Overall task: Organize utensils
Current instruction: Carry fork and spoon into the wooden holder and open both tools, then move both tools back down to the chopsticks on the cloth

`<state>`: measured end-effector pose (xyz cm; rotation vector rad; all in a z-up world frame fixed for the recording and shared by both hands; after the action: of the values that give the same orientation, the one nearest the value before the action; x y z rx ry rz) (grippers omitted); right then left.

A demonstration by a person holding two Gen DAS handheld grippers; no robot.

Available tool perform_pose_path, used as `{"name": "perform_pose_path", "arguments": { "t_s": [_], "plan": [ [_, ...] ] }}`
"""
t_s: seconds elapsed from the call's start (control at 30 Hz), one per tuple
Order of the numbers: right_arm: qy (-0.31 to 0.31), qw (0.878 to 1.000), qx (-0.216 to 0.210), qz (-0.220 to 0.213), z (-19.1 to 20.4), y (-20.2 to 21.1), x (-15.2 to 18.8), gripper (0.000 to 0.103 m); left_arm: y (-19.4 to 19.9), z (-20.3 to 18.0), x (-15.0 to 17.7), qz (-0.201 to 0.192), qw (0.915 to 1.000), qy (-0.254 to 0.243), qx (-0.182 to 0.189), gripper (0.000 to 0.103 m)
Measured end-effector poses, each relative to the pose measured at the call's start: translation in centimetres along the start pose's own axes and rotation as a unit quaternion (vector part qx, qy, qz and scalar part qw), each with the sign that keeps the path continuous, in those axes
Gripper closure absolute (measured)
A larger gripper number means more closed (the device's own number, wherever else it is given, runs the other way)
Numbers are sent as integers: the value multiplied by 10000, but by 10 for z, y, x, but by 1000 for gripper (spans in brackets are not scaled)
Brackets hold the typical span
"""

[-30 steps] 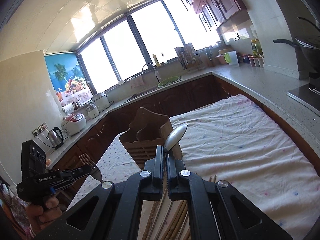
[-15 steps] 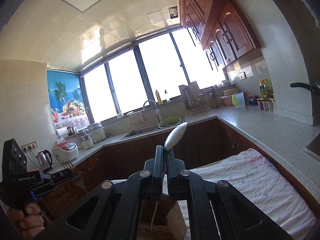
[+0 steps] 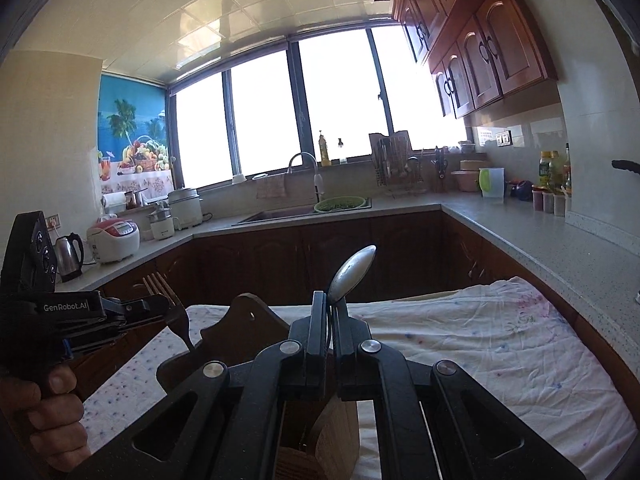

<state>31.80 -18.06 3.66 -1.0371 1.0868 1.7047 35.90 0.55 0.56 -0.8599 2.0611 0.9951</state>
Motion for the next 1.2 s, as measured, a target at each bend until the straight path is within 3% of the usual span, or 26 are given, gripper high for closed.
{"name": "perform_pose_path", "arguments": {
  "t_s": [0.27,0.53,0.63,0.73,0.83,0.93,1.0,1.03,1.07,1.1,1.13,1.2],
  "plan": [
    [-181,9979,-96,610,-14,-13,24,100,-3,0,10,107,9999,-40,-74,100],
    [-319,9971,-114,682,-15,-13,24,100,-5,0,12,207,9996,-76,-174,99],
    [-349,9967,-130,726,-17,-14,24,95,-4,0,12,252,9995,-58,-204,99],
    [-446,9959,-140,779,-19,-13,23,93,-1,1,11,287,9992,-53,-283,91],
    [-603,9953,-151,745,-23,-6,19,71,8,1,10,221,9993,-9,-303,74],
    [-795,9947,-146,638,-29,5,10,57,21,-1,9,143,9994,-1,-318,62],
    [-936,9939,-147,571,-34,14,4,46,32,-4,10,85,9993,-24,-377,48],
    [-1006,9934,-150,539,-36,19,1,33,38,-5,11,42,9991,-32,-416,43],
    [-1076,9928,-173,496,-37,25,-2,19,44,-5,13,8,9988,-27,-488,29],
    [-1145,9923,-199,437,-39,32,-5,13,51,-5,15,-50,9984,-15,-555,20],
    [-1201,9918,-214,371,-41,40,-8,4,58,-6,18,-112,9982,-5,-589,19],
    [-1265,9914,-201,277,-43,55,-11,1,69,-9,26,-123,9982,-26,-594,17]
  ]
}}
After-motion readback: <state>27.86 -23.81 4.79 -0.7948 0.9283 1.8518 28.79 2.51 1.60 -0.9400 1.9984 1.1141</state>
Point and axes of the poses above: each gripper's, at about its wrist camera, not at the fingertips, and y roughly against the way its jaws point, z to its left, x to its underside, the point moved 9 cm from there along -y, roughly the way its jaws point, and after that the axes turned 9 degrees about -y, right-handed, at the moved point
